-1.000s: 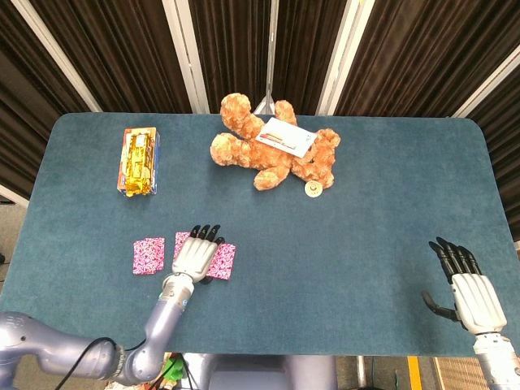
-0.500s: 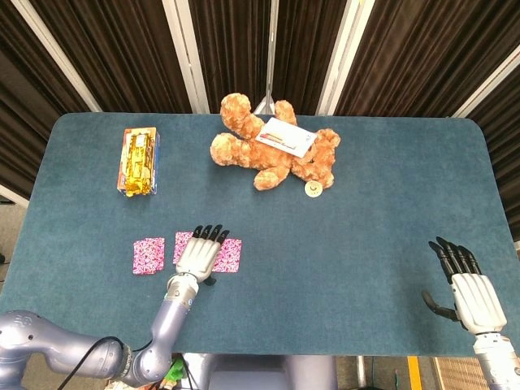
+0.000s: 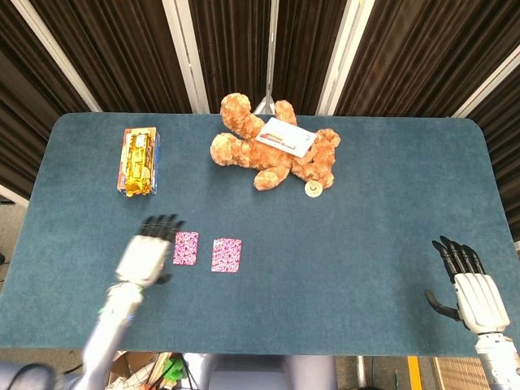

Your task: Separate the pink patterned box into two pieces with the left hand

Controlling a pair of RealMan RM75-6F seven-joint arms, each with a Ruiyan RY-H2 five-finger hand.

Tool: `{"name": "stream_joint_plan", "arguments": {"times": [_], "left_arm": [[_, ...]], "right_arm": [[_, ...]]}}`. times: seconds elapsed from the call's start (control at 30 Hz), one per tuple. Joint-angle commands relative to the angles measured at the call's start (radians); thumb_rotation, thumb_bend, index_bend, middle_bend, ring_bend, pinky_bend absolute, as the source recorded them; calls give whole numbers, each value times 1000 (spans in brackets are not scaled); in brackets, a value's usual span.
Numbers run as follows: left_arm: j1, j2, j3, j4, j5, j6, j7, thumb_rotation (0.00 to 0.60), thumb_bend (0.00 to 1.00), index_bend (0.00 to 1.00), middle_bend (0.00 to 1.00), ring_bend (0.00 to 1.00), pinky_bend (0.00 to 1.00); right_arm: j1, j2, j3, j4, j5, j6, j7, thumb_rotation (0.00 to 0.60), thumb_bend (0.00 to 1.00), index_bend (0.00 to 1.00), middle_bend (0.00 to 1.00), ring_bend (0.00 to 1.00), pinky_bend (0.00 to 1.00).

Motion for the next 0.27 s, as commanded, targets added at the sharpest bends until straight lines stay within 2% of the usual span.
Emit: {"name": "stream_joint_plan", "arguments": {"times": [0.03,0.13,0.27], "left_arm": [[209,176,201,87,290,191,-256,600,196,0,0,0,0],[288,206,244,184,382,268,-361,600,193,0,0,0,0],[369,220,248,292,425,330,-458,600,193,0,0,0,0]], "right_arm": [[-2,-8,3,0,0,8,-20,600,362,0,0,0,49],[-5,-15,6,2,-1,19,-41,600,363,0,0,0,49],[-7,-19,6,7,1,21,-53,600,362,0,0,0,49]]}}
